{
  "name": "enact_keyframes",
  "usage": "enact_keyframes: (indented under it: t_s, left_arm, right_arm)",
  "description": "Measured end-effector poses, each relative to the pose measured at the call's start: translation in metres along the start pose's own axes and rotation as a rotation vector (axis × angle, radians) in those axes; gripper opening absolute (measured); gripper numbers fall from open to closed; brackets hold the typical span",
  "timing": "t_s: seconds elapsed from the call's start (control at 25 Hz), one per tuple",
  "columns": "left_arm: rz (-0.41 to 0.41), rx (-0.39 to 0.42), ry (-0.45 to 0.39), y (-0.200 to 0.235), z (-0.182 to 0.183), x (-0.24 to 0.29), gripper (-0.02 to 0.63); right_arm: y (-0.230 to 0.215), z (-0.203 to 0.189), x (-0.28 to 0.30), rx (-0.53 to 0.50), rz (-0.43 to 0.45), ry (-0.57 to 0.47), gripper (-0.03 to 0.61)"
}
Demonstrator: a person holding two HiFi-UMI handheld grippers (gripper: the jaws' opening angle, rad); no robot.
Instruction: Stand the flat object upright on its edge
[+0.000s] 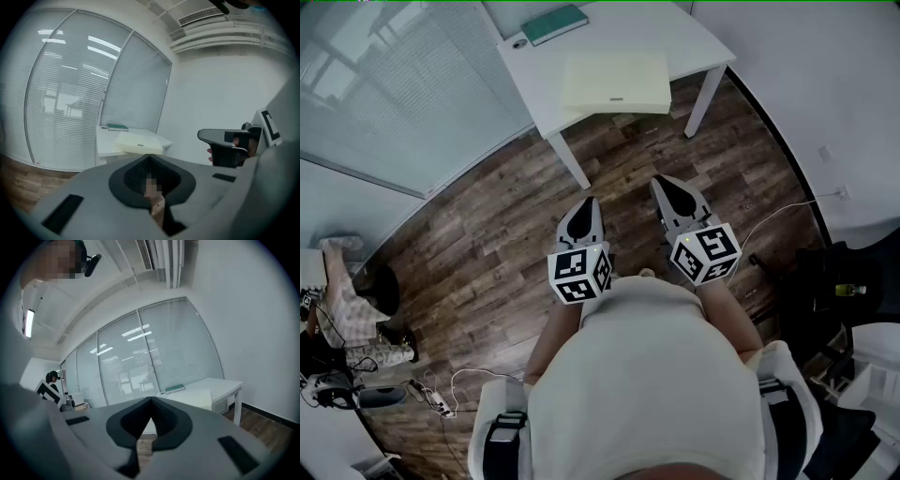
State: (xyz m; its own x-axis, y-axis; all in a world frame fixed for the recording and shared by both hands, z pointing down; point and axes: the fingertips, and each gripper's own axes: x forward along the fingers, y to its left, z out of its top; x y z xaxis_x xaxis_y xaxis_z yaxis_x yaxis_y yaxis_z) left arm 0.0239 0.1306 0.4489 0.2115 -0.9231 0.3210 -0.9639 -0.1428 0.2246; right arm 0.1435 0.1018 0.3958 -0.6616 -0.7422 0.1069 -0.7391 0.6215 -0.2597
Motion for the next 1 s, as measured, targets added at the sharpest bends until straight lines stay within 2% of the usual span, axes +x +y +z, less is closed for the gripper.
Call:
enact_keyframes:
  t_s: [0.32, 1.0]
  left_arm:
    - [0.001, -0.005, 0.011, 0.006, -0.003, 0.006, 0.02]
    - [0.049, -0.037, 0.0, -0.017, -0.009, 0.021, 0.02]
  right_arm:
    - [-0.003, -0.003, 0.004, -0.001, -0.008, 0.006, 0.017]
    - [-0.028, -0.002, 0.001, 0.005, 0.042, 0.023, 0.018]
